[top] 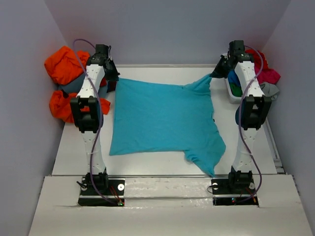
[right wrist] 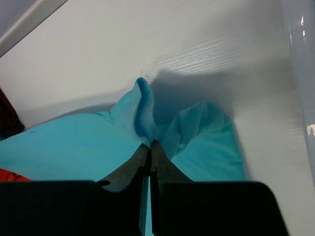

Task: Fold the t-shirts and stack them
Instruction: Fold the flattened T-shirt at the center of the board.

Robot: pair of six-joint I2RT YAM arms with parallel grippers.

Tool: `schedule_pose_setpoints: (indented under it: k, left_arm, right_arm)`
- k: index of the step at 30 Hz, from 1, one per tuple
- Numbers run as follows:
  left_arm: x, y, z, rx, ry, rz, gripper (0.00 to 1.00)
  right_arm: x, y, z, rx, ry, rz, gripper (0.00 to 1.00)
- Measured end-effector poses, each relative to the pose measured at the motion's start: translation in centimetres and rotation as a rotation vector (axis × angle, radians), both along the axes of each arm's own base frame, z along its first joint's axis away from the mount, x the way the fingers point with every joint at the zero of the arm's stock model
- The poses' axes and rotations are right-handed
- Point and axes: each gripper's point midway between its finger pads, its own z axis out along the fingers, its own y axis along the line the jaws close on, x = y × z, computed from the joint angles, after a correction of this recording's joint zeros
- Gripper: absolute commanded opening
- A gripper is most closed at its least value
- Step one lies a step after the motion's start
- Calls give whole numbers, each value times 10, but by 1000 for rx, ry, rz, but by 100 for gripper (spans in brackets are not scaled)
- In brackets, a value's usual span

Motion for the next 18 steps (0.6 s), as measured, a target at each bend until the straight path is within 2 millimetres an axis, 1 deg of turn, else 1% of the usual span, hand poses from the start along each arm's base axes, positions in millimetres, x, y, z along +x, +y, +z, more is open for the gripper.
schedule_pose_setpoints:
  k: [2,4,6,9,10,11,12,14,16,18]
  left_arm:
    - [-4,0,5,-3,-2,4,6]
    - [-10,0,6,-4,6,7,6]
    - [-18,-2,1,-5,30,9,6]
    - [-29,-3,-11,-6,71,14,6]
    - [-36,-4,-17,-5,95,15,6]
    - [-41,-5,-22,-7,112,15,6]
    - [-52,-7,-31,-10,145,16,6]
    - [-67,-10,-40,-11,183,14,6]
    - [-79,-14,-46,-11,213,9,6]
    - [-89,-18,-48,-13,226,7,6]
  right_arm:
    - [-7,0,7,1,2,-3,7]
    - [-14,0,13,2,0,-3,7]
    - [-23,1,19,6,4,-5,7]
    - [-37,3,23,14,19,-3,7]
    - [-41,3,23,16,25,-1,7]
    - [-46,4,23,18,34,1,7]
    - [-51,4,21,20,44,1,7]
    - [-61,5,16,22,64,3,7]
    - [-78,6,8,29,108,6,7]
    - [-87,7,3,34,132,9,7]
